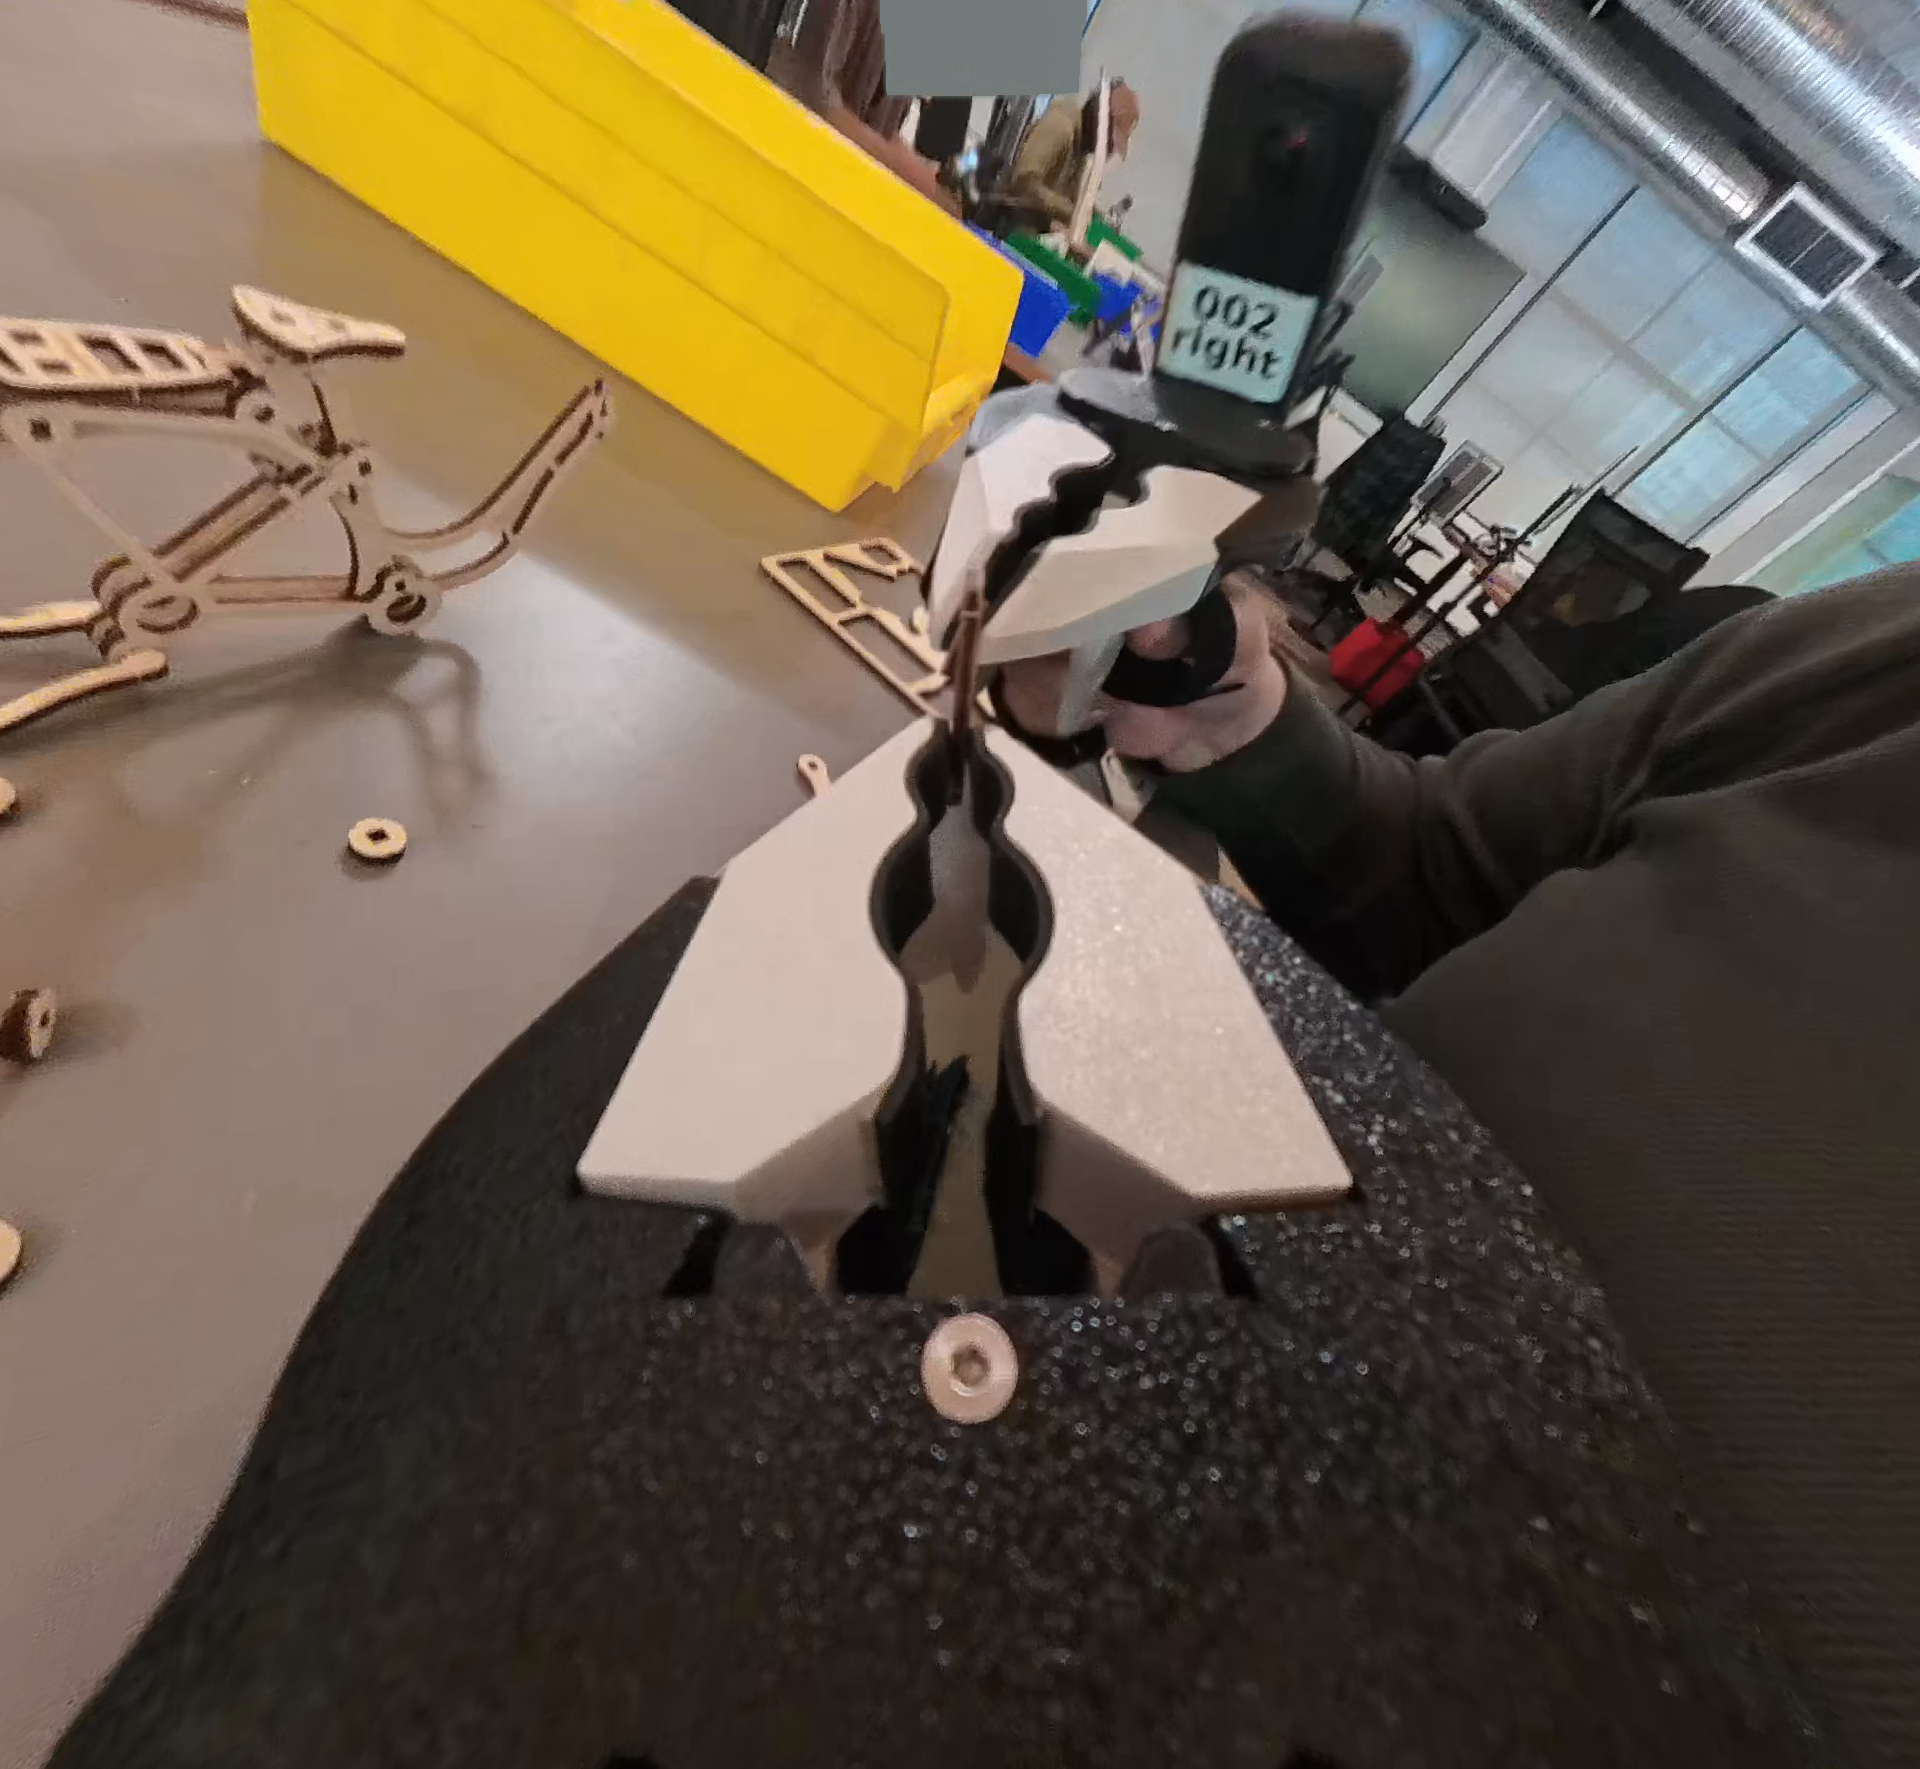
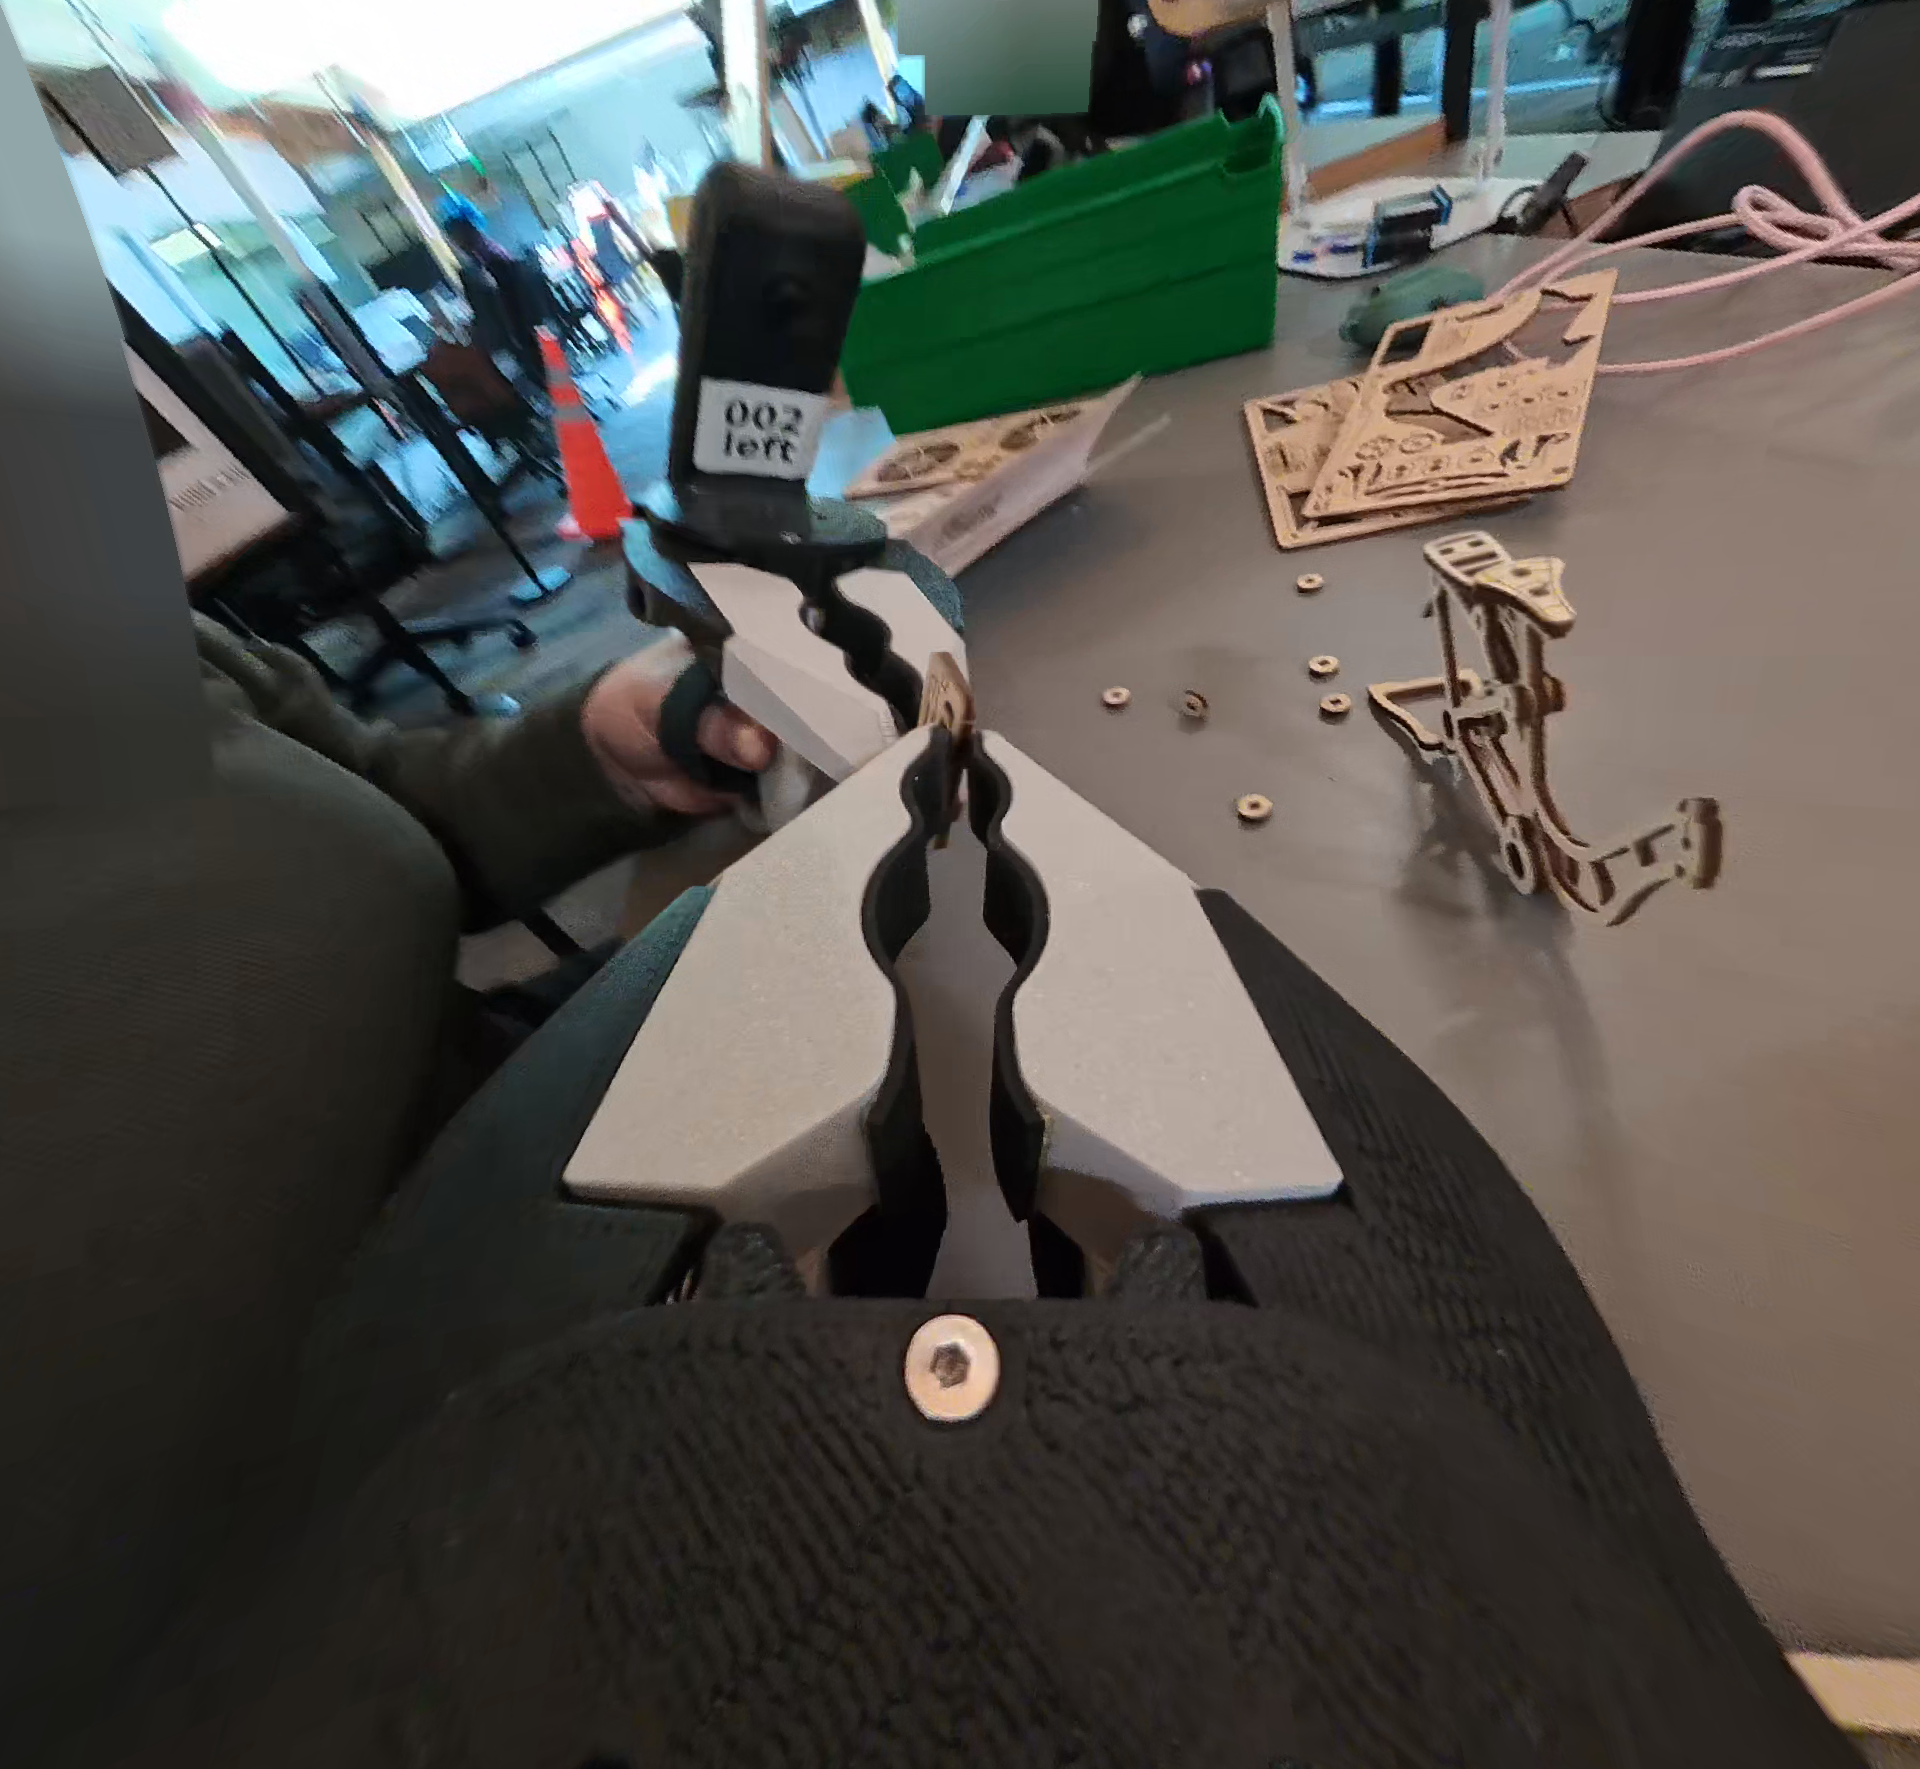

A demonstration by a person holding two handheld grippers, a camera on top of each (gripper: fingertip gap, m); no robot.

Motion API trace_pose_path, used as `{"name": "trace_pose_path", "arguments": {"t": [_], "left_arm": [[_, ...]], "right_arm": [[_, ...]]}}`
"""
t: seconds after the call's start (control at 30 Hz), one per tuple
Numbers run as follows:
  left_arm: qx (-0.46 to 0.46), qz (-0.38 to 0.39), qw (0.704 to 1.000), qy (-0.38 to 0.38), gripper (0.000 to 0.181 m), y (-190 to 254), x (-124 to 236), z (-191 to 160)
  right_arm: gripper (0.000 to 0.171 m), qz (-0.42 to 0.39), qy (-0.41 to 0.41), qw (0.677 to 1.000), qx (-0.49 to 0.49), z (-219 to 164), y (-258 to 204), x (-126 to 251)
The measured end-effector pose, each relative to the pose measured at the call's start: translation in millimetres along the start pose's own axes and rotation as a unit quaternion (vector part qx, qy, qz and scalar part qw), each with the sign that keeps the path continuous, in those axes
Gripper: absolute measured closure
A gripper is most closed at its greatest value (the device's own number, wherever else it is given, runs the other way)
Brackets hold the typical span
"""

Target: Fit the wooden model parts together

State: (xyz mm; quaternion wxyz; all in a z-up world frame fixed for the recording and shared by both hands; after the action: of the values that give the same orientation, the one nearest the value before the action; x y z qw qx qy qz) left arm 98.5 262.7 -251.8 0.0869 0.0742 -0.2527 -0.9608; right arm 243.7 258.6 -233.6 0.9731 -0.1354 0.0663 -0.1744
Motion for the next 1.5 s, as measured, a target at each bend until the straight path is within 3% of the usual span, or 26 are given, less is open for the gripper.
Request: {"name": "trace_pose_path", "arguments": {"t": [0.13,0.23,0.47,0.87,1.07,1.37,1.5], "left_arm": [[-0.011,-0.012,1.0,0.023,0.166,2,-5,2],[-0.024,-0.029,0.999,0.02,0.181,7,-6,1],[-0.026,0.008,1.0,0.006,0.181,2,-8,0],[-0.035,0.046,0.998,-0.008,0.181,-1,-9,-2],[-0.121,0.11,0.986,-0.014,0.181,2,-13,-3],[-0.292,0.214,0.931,-0.045,0.181,5,-14,-8],[-0.301,0.226,0.925,-0.053,0.181,3,-15,-9]], "right_arm": [[0.17,0.038,0.032,0.997,-0.059,2,-1,1],[0.17,0.039,0.028,0.998,-0.05,1,-3,-1],[0.161,-0.031,0.005,0.997,0.069,2,-4,-2],[0.152,-0.075,-0.015,0.995,0.07,-1,3,-1],[0.15,-0.119,-0.011,0.992,0.044,-3,6,-3],[0.161,-0.157,0.024,0.987,-0.025,-13,9,-13],[0.161,-0.16,0.023,0.986,-0.031,-15,10,-14]]}}
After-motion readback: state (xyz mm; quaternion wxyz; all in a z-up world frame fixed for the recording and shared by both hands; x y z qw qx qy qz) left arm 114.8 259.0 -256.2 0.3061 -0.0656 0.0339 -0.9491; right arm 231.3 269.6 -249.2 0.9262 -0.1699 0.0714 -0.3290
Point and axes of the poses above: each gripper's, where its closed fingertips meet, x back along the fingers, z out of its top, y = z × x across the jaws, the point moved 8 cm from there along x, back along the fingers, and after that the axes turned 14 degrees about y, right-handed, at the moved point
